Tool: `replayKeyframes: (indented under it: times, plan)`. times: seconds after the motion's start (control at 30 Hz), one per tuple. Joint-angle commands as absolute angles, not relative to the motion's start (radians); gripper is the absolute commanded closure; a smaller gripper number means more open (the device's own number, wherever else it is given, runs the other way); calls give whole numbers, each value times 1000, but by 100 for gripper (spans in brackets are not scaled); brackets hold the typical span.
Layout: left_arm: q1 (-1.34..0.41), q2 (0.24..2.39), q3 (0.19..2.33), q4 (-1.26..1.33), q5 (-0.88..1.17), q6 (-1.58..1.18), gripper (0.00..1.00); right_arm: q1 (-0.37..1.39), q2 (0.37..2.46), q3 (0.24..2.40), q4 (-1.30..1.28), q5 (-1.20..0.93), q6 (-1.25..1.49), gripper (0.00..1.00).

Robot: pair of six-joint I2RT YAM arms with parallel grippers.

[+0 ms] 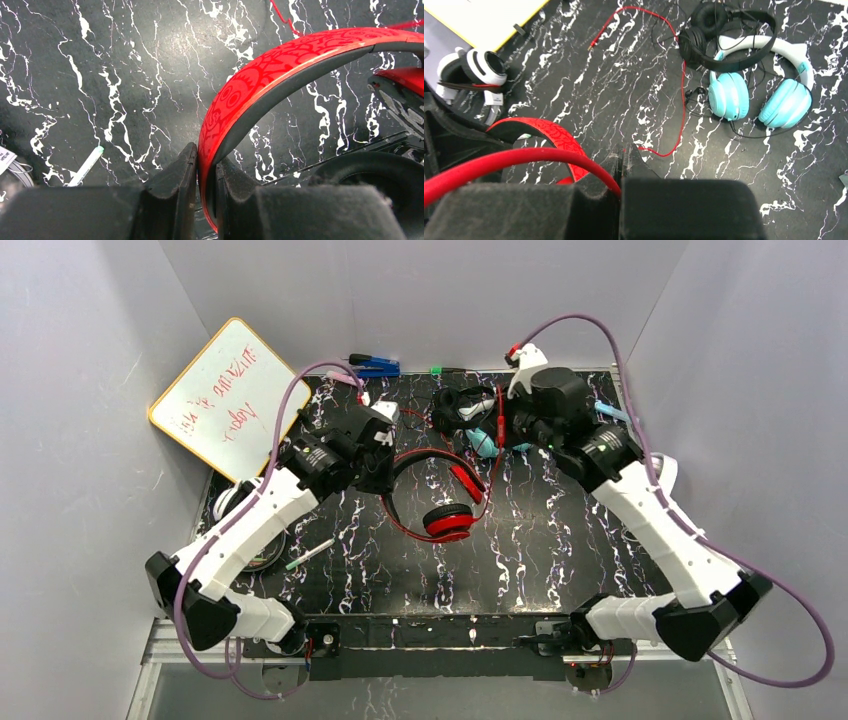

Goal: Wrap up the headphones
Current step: Wrap the headphones cable around the headphones.

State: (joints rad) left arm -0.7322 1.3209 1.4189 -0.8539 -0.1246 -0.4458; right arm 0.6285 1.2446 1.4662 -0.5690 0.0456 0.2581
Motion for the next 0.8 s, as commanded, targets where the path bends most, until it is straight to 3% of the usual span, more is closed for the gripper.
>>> replayKeyframes:
  times: [0.0, 0.23, 0.43, 0.77]
  plan:
    - [-781, 1331, 1483, -841, -167, -441, 100, 675, 1295, 1536, -563, 151, 279, 99]
    - [-845, 1424, 1553, -839, -277, -458, 100, 865, 1417, 1615, -577, 489, 283, 99]
    - [-886, 1453, 1588, -810, -326, -461, 100, 903, 1490, 1652, -658, 746, 358, 99]
    - [-888, 1503, 1630, -816, -376, -569, 100, 938, 1537, 1662, -702, 830, 439, 99]
